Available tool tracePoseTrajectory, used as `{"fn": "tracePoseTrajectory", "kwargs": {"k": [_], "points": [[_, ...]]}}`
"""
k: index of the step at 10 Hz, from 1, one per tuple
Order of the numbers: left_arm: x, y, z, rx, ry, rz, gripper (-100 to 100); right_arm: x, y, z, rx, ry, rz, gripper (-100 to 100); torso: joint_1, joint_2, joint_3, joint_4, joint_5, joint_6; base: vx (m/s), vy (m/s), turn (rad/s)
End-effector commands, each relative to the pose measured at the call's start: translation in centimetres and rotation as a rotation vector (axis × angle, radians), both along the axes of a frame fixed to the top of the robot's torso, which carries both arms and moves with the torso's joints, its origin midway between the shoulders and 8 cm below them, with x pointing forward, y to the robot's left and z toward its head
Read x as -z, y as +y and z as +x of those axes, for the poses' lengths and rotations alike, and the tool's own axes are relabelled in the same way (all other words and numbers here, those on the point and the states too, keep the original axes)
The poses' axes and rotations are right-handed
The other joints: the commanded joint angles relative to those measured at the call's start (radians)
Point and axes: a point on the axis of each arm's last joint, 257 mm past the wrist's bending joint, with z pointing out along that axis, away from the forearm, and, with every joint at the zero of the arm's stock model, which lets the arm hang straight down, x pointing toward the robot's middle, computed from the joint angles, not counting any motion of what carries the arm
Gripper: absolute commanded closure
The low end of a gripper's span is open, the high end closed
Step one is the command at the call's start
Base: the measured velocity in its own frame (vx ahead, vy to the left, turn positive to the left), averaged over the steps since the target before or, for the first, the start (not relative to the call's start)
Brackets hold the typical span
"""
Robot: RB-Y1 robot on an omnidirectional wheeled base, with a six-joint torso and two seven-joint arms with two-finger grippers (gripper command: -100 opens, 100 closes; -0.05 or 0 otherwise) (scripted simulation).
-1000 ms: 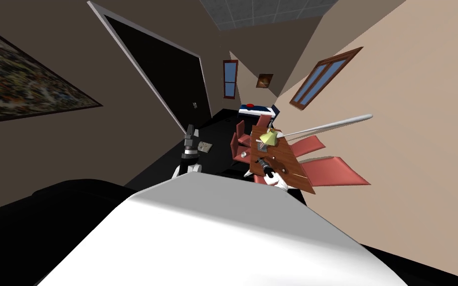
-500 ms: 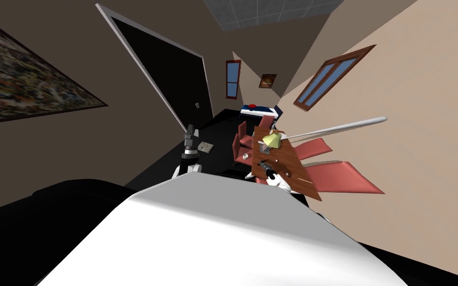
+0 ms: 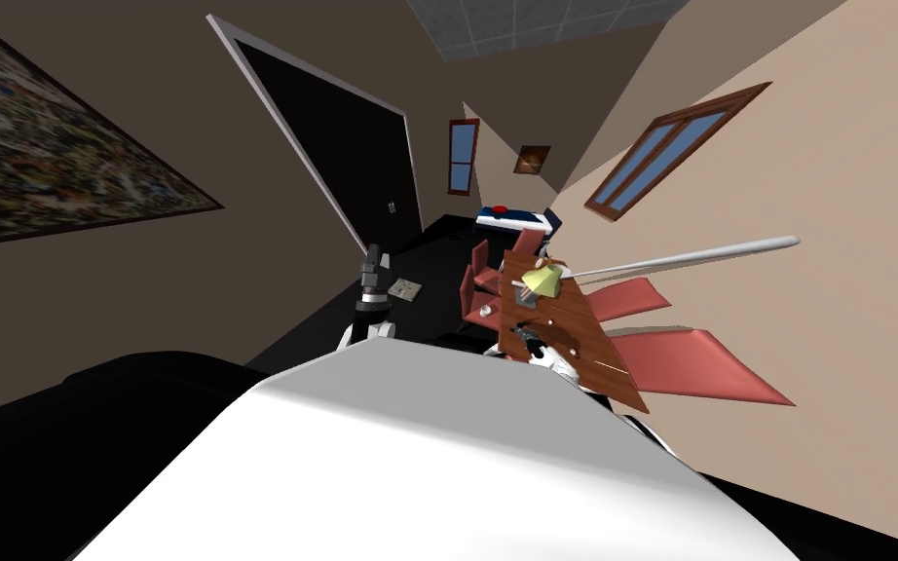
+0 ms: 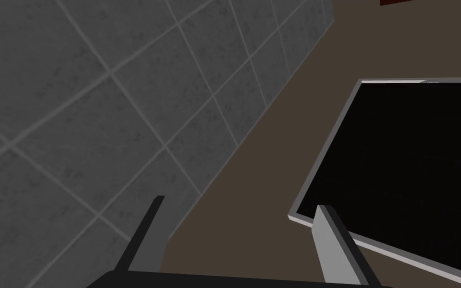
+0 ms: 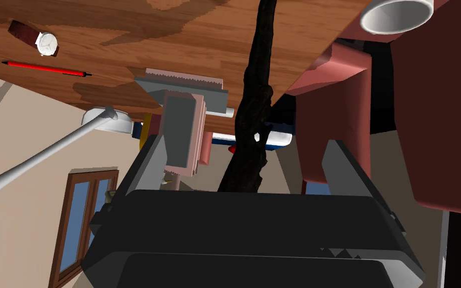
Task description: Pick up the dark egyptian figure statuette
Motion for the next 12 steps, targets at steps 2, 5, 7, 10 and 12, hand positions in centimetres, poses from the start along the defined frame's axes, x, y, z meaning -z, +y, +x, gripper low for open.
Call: {"fn": "tracePoseTrajectory", "kwargs": {"k": [2,5,7,10,12], "points": [[0.0,0.0,0.0,0.0,0.0,0.0,0,0.6,-1.1,-0.6,-0.015,0.039,-0.043,-100,-0.001,0.001,0.0,0.0,0.0,0.0,0.05,0.033,0.028],[0.0,0.0,0.0,0.0,0.0,0.0,0,1.0,0.8,-0.5,-0.032,0.032,-0.035,-100,-0.004,0.005,0.003,0.001,-0.001,0.0,0.022,-0.009,-0.04],[0.0,0.0,0.0,0.0,0.0,0.0,0,1.5,2.4,-0.5,-0.052,0.032,-0.035,-100,-0.007,0.001,0.001,0.0,-0.002,0.001,0.072,-0.072,-0.129],[0.0,0.0,0.0,0.0,0.0,0.0,0,2.1,4.6,-0.4,-0.077,0.031,-0.036,-100,-0.008,0.0,0.0,0.0,-0.002,0.0,0.087,-0.057,-0.086],[0.0,0.0,0.0,0.0,0.0,0.0,0,1.9,4.3,-0.4,-0.073,0.031,-0.036,100,-0.006,0.002,0.001,0.0,-0.001,0.0,0.02,-0.01,-0.001]]}}
